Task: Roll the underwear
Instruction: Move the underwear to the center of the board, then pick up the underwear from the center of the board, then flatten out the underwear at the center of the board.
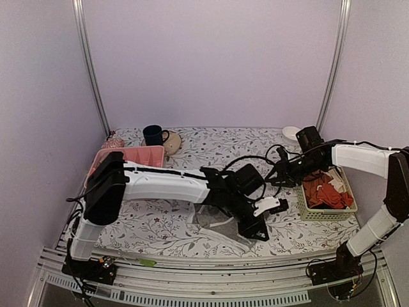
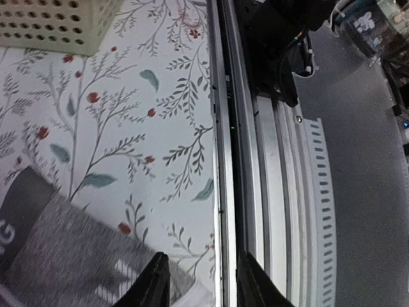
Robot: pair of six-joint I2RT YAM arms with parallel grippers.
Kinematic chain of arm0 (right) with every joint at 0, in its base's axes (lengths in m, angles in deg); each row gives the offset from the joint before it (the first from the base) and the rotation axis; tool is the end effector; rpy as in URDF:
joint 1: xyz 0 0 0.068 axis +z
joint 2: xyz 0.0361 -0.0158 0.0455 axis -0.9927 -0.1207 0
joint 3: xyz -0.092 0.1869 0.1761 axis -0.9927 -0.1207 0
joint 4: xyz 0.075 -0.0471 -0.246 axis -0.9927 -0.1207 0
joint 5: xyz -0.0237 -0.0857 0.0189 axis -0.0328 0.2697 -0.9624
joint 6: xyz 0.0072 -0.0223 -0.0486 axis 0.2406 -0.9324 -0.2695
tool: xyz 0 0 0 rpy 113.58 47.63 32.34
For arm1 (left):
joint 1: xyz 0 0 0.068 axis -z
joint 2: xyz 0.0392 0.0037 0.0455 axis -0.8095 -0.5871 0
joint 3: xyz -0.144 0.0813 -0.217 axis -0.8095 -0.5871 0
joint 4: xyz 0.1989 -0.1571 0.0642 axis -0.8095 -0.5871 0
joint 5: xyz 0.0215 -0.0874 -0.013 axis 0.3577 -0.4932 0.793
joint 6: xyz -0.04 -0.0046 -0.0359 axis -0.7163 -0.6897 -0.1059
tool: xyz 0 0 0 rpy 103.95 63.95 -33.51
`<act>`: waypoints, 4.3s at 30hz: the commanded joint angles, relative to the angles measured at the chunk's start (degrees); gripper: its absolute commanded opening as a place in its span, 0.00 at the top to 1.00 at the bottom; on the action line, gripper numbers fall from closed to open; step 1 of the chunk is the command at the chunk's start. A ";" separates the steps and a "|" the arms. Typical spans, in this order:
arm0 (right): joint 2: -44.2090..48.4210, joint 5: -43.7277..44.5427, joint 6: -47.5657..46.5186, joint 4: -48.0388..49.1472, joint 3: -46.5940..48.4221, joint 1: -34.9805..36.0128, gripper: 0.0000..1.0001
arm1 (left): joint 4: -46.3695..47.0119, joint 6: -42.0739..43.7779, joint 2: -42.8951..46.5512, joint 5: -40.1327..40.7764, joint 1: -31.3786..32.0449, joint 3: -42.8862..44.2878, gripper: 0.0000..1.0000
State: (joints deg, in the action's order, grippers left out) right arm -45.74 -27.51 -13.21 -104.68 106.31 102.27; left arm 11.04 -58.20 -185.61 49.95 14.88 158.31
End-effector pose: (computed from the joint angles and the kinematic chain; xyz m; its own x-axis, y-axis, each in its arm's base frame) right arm 0.2789 0.1187 0.2156 -0.9678 0.0256 -0.2505 -0.1506 0.7382 0.6575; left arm 0.1627 -0.4721 0.1753 -0.2209 0.7535 -0.6193 0.9332 -0.0212 -0.3587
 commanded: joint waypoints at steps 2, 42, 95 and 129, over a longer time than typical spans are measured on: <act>2.10 -0.74 0.14 0.34 -2.48 0.28 0.63 | 10.81 -7.22 21.14 3.41 -11.80 -19.41 0.60; 7.33 11.35 8.38 -2.96 -14.04 13.48 0.69 | -9.65 7.41 -10.55 29.24 -29.01 14.04 0.87; -26.25 22.88 4.20 3.13 11.15 16.72 1.00 | 5.50 -2.59 7.36 9.24 -39.05 -15.41 1.00; 28.33 24.22 0.37 2.88 1.40 13.62 1.00 | 32.28 -17.52 58.57 4.86 -27.55 -46.50 1.00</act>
State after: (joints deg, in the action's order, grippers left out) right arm -17.33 -1.52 -17.63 -98.42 109.30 113.65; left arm 41.05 -70.46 -129.04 51.94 -14.35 114.25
